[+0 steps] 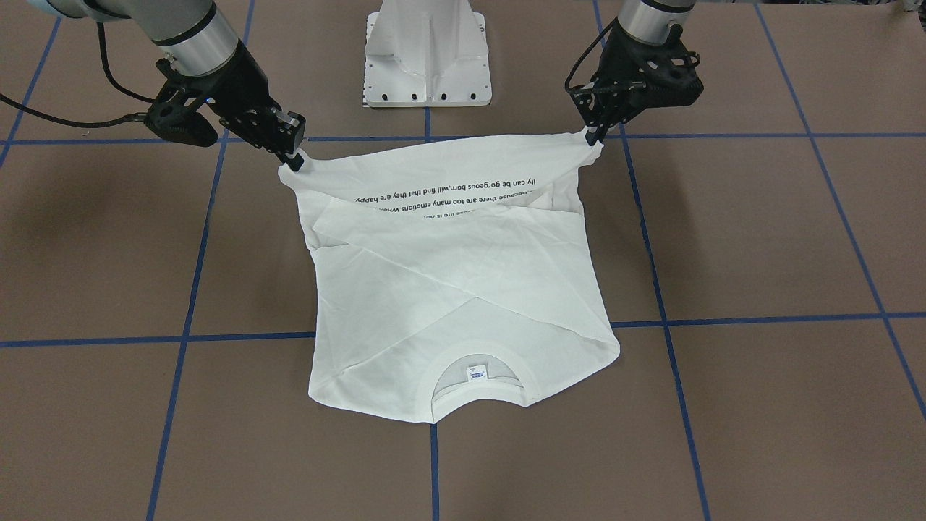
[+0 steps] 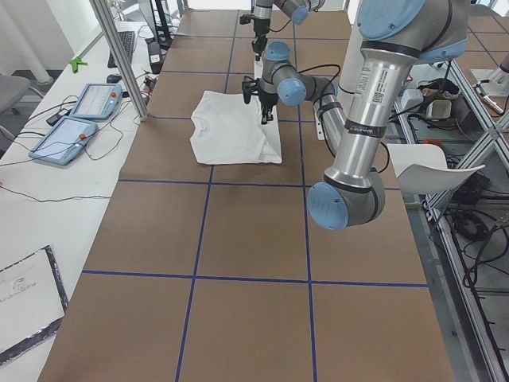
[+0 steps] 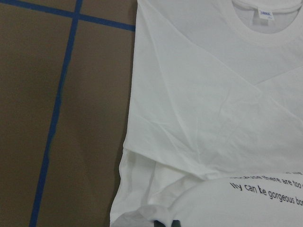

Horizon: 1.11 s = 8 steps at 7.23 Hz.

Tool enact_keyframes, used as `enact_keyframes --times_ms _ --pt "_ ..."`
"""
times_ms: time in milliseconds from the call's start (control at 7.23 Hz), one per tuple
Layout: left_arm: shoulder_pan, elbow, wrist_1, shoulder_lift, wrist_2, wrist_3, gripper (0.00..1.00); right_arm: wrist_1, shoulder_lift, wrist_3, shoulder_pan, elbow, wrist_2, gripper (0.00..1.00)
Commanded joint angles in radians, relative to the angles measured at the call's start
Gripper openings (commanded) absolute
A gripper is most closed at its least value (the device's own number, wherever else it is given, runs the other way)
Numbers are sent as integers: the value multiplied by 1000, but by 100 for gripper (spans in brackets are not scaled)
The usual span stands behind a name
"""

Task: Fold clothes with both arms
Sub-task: 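Carry the hem with both grippers up over the shirt toward the collar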

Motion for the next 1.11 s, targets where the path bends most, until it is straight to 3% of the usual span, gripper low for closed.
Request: enact_keyframes --times_ms 0,415,830,968 --pt "-55 100 -79 -35 1 2 0 3 41 -84 42 -83 -2 0" --pt "-154 260 -180 -83 0 54 0 3 142 -148 85 -235 -2 0" --pt "-172 453 -353 -127 1 53 0 9 248 -170 93 -386 -2 0" --pt "-172 495 -395 -129 3 53 0 59 256 -170 96 -433 -5 0"
